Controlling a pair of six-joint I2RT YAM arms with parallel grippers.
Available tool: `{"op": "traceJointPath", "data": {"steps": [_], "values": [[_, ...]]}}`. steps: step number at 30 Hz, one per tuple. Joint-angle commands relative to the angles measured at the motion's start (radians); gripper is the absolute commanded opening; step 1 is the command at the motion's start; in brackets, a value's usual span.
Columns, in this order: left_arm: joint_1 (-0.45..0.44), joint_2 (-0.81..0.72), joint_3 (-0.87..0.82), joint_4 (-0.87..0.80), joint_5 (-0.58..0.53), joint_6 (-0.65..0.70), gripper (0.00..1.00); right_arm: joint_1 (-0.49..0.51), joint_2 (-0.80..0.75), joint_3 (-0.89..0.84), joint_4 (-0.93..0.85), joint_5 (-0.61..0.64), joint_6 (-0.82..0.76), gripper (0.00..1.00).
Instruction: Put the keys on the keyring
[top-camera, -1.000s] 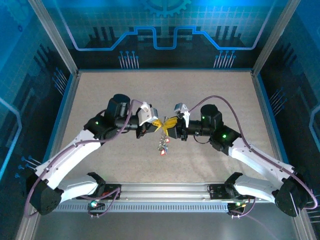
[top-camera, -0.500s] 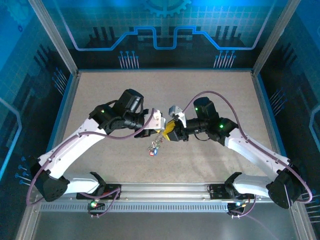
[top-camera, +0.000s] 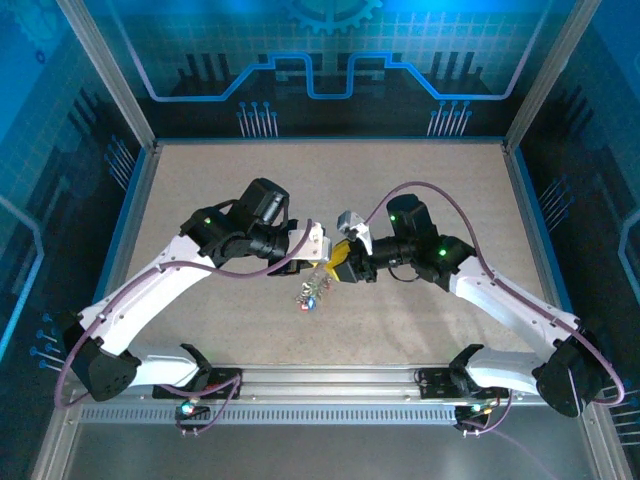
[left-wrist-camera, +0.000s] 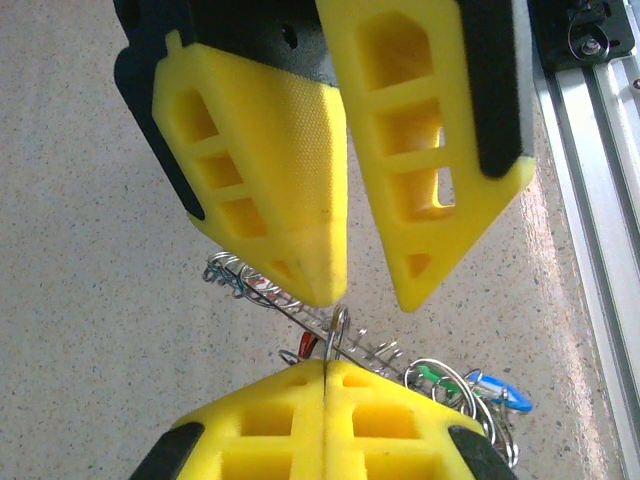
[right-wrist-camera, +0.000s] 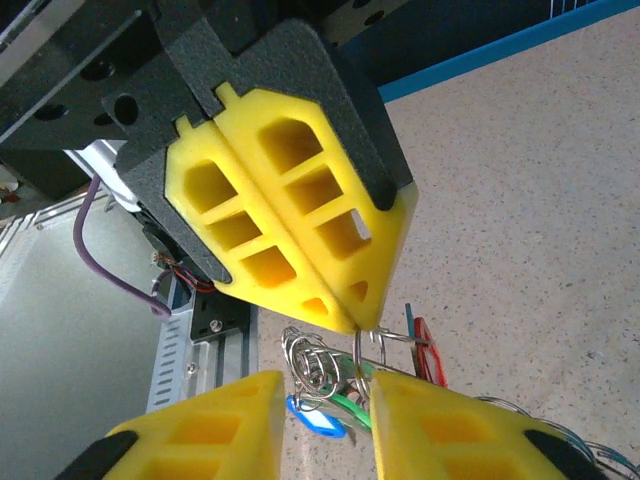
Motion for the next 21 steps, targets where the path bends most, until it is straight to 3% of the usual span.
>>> {"op": "traceJointPath", "data": {"steps": [1, 10, 18, 21], "values": [[-0.006, -0.005, 0.043, 0.025, 0.041, -0.012, 0.0, -0.007, 0.008, -0.014, 0.034, 0.009, 0.022, 0.33], [-0.002, -0.001, 0.032, 0.033, 0.066, -0.03, 0.0, 0.001, -0.081, -0.143, 0.168, 0.125, -0.02, 0.34], [-0.002, 0.008, 0.025, 0.064, 0.082, -0.054, 0.0, 0.021, -0.083, -0.161, 0.194, 0.136, -0.027, 0.34], [0.011, 0.014, -0.005, 0.12, 0.061, -0.103, 0.0, 0.019, -0.081, -0.177, 0.197, 0.24, -0.004, 0.35]]}}
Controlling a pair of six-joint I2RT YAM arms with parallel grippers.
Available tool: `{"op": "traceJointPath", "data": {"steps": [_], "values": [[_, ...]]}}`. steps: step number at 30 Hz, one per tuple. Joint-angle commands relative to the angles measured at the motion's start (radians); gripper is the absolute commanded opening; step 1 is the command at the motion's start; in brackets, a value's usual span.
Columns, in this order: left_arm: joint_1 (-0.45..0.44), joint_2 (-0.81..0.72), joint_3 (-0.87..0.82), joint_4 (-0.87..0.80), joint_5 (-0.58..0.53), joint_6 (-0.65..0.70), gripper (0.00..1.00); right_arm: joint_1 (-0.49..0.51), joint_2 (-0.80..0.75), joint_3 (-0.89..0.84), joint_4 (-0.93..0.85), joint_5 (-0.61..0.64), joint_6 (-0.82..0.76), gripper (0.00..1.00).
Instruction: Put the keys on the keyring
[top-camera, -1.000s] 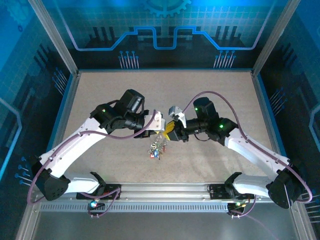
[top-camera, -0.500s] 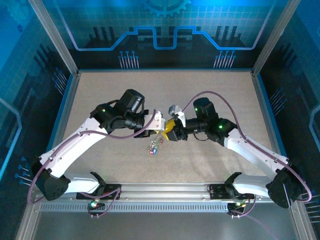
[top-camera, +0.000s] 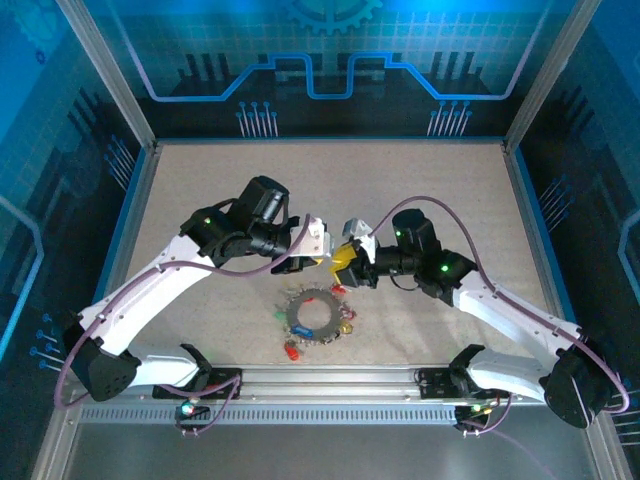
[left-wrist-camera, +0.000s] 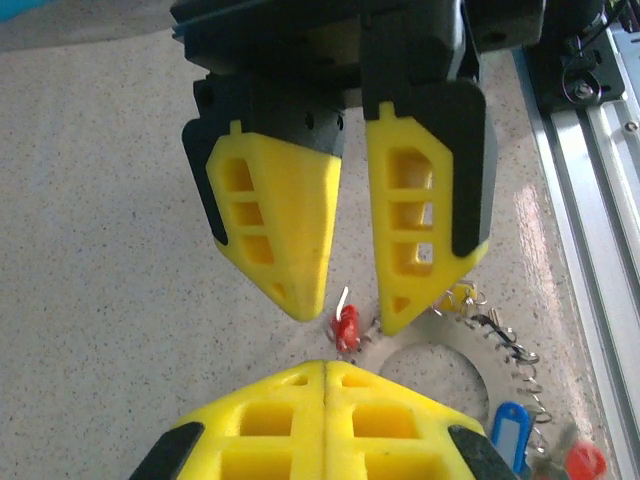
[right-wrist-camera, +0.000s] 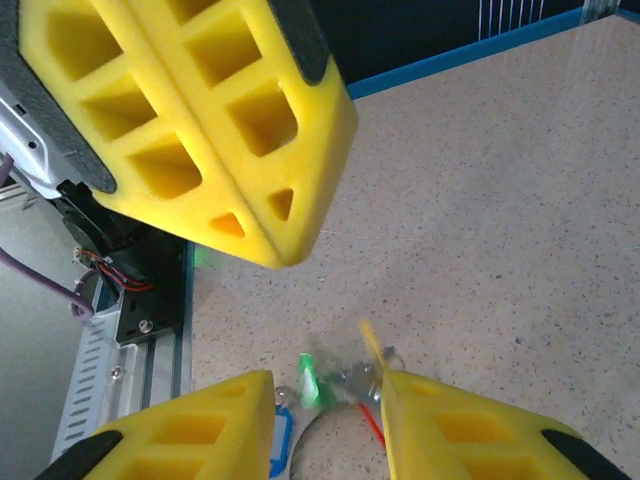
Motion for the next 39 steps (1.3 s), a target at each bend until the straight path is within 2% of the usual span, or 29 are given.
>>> {"op": "traceJointPath", "data": {"steps": [1, 4, 5, 9, 11, 14, 22, 24, 27, 32, 39], "values": [[0.037, 0.016, -0.024, 0.09, 0.027, -0.089, 0.0, -0.004, -0.009, -0.031, 0.037, 0.096, 0.015, 0.36], [0.136, 0.004, -0.078, 0.189, 0.043, -0.258, 0.03, -0.03, -0.016, -0.062, 0.063, 0.11, 0.022, 0.39], [0.17, -0.006, -0.099, 0.224, 0.036, -0.33, 0.11, -0.031, -0.013, -0.07, 0.072, 0.116, 0.005, 0.4], [0.289, -0.066, -0.187, 0.358, -0.027, -0.626, 0.27, -0.022, 0.043, -0.072, 0.109, 0.1, -0.085, 0.42], [0.366, -0.092, -0.225, 0.38, -0.055, -0.795, 0.36, -0.011, 0.11, -0.018, 0.072, 0.09, -0.118, 0.43], [0.48, -0.11, -0.272, 0.353, -0.034, -0.978, 0.38, 0.025, 0.227, 0.088, -0.03, 0.099, -0.155, 0.42], [0.768, -0.109, -0.402, 0.299, 0.1, -1.284, 0.44, 0.126, 0.571, 0.445, -0.377, 0.132, -0.123, 0.38], [0.835, -0.089, -0.432, 0.308, 0.146, -1.329, 0.44, 0.156, 0.654, 0.522, -0.456, 0.14, -0.096, 0.38], [0.894, -0.078, -0.485, 0.336, 0.147, -1.38, 0.44, 0.202, 0.745, 0.604, -0.535, 0.181, -0.059, 0.38], [0.904, -0.083, -0.548, 0.388, 0.109, -1.388, 0.48, 0.262, 0.894, 0.739, -0.671, 0.239, -0.006, 0.37], [0.907, -0.09, -0.556, 0.401, 0.119, -1.377, 0.48, 0.288, 1.015, 0.848, -0.714, 0.291, 0.039, 0.36]]}}
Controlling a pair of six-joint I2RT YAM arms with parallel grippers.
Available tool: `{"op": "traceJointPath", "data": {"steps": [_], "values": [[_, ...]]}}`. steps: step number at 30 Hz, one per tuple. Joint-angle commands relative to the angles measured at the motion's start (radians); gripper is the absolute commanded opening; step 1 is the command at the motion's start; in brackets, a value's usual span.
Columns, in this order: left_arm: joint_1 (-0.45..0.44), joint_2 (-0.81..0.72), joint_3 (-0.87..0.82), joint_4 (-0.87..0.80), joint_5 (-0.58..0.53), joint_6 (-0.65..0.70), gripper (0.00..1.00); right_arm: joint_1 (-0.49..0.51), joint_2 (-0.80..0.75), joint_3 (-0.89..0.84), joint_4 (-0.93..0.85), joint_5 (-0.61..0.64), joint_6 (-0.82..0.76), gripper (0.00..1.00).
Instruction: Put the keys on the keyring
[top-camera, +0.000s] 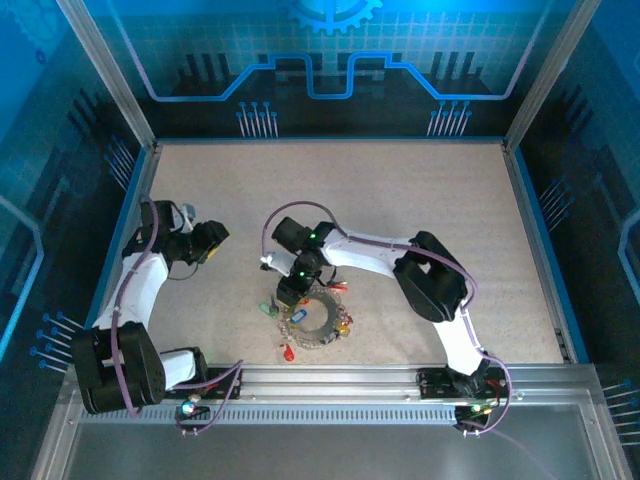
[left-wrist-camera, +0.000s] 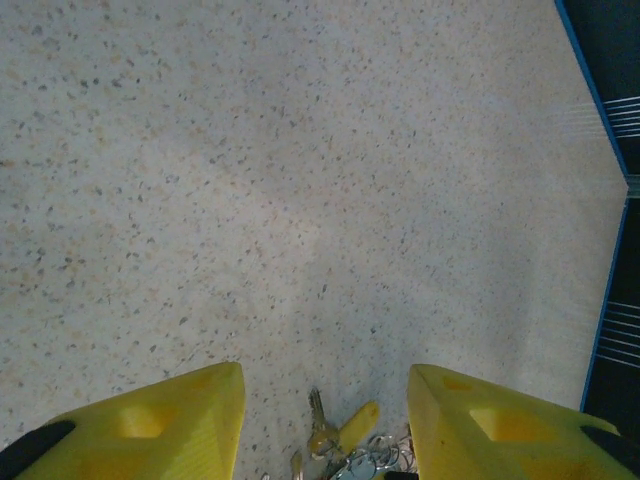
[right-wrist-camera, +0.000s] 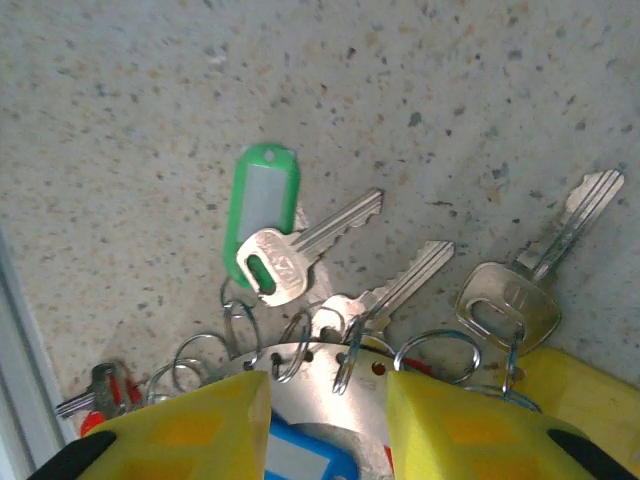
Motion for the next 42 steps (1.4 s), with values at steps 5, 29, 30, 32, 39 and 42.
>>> {"op": "traceJointPath", "data": {"steps": [5, 29, 30, 32, 39, 42], "values": [[0.007, -0.02, -0.013, 0.026, 0.035, -0.015, 0.48, 0.019, 0.07, 0.107, -0.107, 0.015, 0.05, 0.35], [0.007, -0.021, -0.013, 0.034, 0.052, -0.01, 0.48, 0.047, 0.111, 0.131, -0.113, 0.051, 0.057, 0.08], [0.008, -0.02, -0.014, 0.034, 0.052, -0.008, 0.48, 0.048, 0.107, 0.129, -0.108, 0.041, 0.05, 0.05], [0.007, -0.024, -0.017, 0.039, 0.059, 0.002, 0.48, 0.047, 0.087, 0.11, -0.083, 0.02, 0.042, 0.04], [-0.003, -0.067, -0.058, 0.123, 0.098, 0.012, 0.48, 0.031, -0.034, -0.01, 0.04, -0.045, 0.007, 0.0], [-0.03, -0.093, -0.072, 0.164, 0.116, 0.037, 0.48, 0.024, -0.111, -0.089, 0.116, -0.062, -0.023, 0.0]]}}
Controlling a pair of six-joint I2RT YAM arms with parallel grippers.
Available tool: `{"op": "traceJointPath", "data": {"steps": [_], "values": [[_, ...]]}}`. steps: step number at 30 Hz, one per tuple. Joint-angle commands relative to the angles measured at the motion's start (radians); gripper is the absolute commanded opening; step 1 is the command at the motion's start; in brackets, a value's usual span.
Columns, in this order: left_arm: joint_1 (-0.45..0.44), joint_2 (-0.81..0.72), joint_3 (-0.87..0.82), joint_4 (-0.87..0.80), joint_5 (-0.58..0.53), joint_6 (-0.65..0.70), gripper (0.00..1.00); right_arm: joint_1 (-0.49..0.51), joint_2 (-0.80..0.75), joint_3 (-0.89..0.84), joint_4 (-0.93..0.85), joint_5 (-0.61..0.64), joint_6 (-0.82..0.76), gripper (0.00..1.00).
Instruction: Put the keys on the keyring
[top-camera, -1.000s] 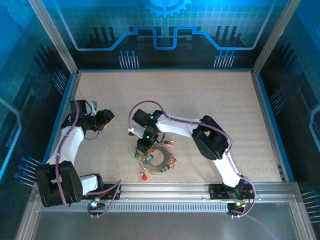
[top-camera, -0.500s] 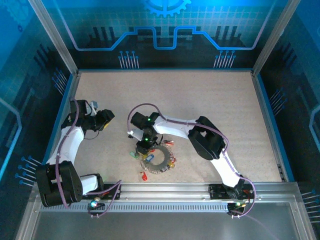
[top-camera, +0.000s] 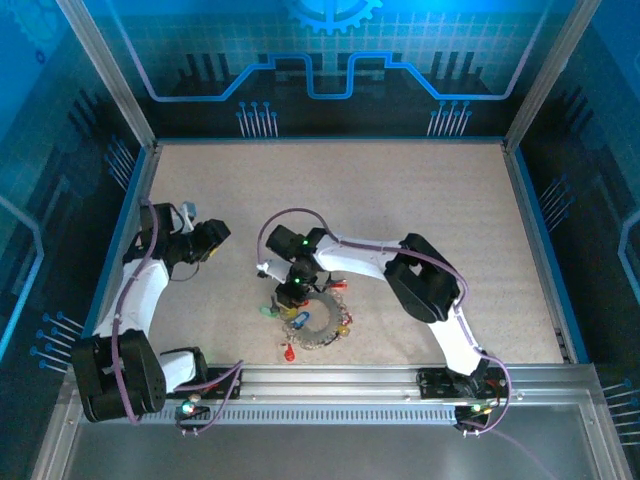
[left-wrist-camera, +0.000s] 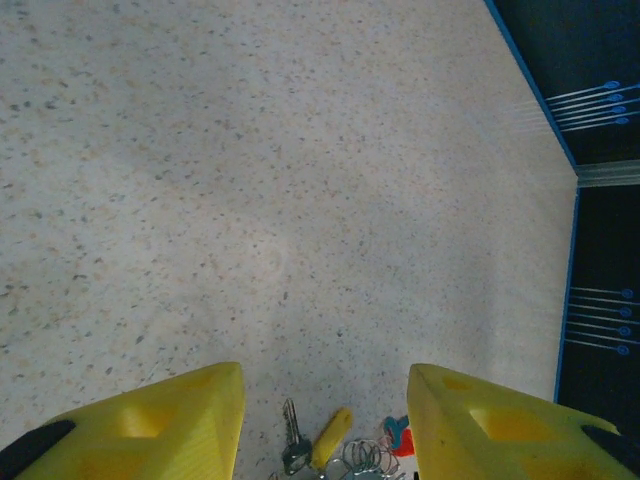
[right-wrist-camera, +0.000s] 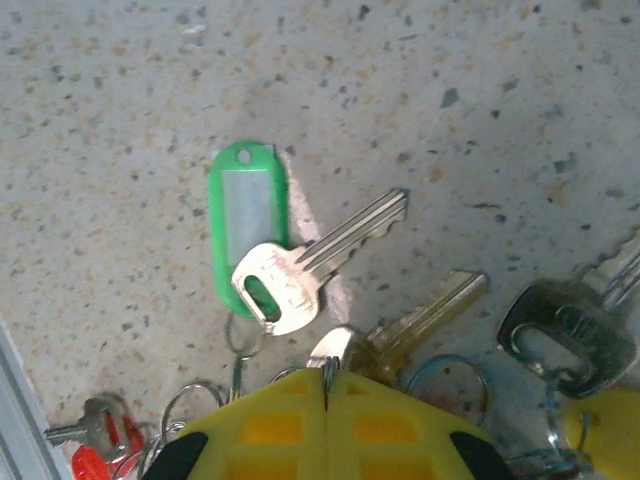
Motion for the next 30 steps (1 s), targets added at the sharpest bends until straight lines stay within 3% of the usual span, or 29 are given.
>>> {"op": "traceJointPath", "data": {"steps": [1, 8, 16, 23, 28, 30], "values": [[-0.035, -0.051, -0.02, 0.076, 0.056, 0.049, 0.48, -0.008, -0.128, -0.074, 0.111, -0.054, -0.054, 0.0], [-0.121, -0.177, -0.07, 0.221, 0.129, 0.154, 0.45, -0.034, -0.351, -0.3, 0.346, -0.056, -0.11, 0.0], [-0.235, -0.297, -0.129, 0.35, 0.308, 0.331, 0.36, -0.122, -0.599, -0.574, 0.719, -0.193, -0.086, 0.0], [-0.403, -0.297, -0.086, 0.267, 0.376, 0.582, 0.29, -0.196, -0.753, -0.705, 0.896, -0.318, -0.11, 0.0], [-0.545, -0.285, -0.049, 0.172, 0.352, 0.8, 0.27, -0.235, -0.829, -0.74, 0.926, -0.382, -0.14, 0.0], [-0.582, -0.285, -0.047, 0.175, 0.317, 0.83, 0.27, -0.246, -0.842, -0.74, 0.921, -0.4, -0.148, 0.0]]}}
